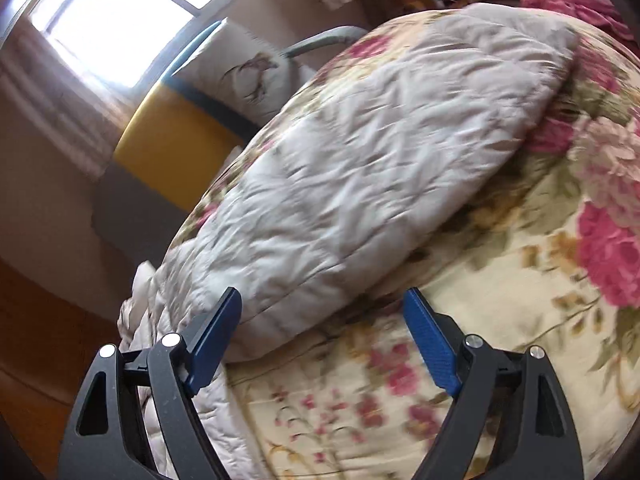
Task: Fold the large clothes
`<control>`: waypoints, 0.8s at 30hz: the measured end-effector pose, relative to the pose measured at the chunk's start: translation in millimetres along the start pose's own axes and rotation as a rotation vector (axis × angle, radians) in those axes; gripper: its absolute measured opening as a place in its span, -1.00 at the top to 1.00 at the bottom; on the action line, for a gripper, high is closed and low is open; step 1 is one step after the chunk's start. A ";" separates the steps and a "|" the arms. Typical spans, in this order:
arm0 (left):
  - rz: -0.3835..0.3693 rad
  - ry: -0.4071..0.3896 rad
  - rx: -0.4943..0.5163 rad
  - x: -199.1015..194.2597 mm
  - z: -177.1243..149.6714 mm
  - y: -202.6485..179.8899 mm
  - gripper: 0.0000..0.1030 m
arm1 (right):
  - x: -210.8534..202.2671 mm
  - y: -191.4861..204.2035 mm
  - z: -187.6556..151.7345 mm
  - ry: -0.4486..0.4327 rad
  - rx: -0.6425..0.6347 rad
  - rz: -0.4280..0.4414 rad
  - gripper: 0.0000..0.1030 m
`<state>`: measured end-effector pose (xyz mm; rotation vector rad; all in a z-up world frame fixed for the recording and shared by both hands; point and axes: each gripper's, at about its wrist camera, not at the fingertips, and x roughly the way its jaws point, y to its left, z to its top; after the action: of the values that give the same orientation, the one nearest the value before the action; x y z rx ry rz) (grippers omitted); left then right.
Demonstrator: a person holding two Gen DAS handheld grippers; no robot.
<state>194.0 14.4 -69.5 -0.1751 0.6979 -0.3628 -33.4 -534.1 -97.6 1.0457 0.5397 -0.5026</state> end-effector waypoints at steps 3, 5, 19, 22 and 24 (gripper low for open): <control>0.009 0.016 0.003 2.4 0.7 -3.1 -0.93 | -12.3 -34.7 24.3 -0.068 0.096 0.034 -0.38; 0.017 0.040 0.004 7.6 1.1 -3.0 -0.93 | -16.9 -48.0 37.8 -0.113 0.130 0.041 -0.38; 0.048 0.094 0.024 22.6 0.4 -6.4 -0.93 | 7.7 -82.5 91.9 -0.204 0.217 -0.106 0.45; 0.044 0.094 0.023 23.3 0.6 -5.8 -0.93 | 6.8 -63.1 96.1 -0.198 0.131 -0.145 0.63; 0.042 0.094 0.022 23.4 0.5 -5.3 -0.93 | 6.9 -43.0 93.1 -0.213 0.075 -0.148 0.65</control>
<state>209.4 0.6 -81.5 -0.1226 0.7891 -0.3398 -38.6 -636.7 -93.6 1.0132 0.4125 -0.7604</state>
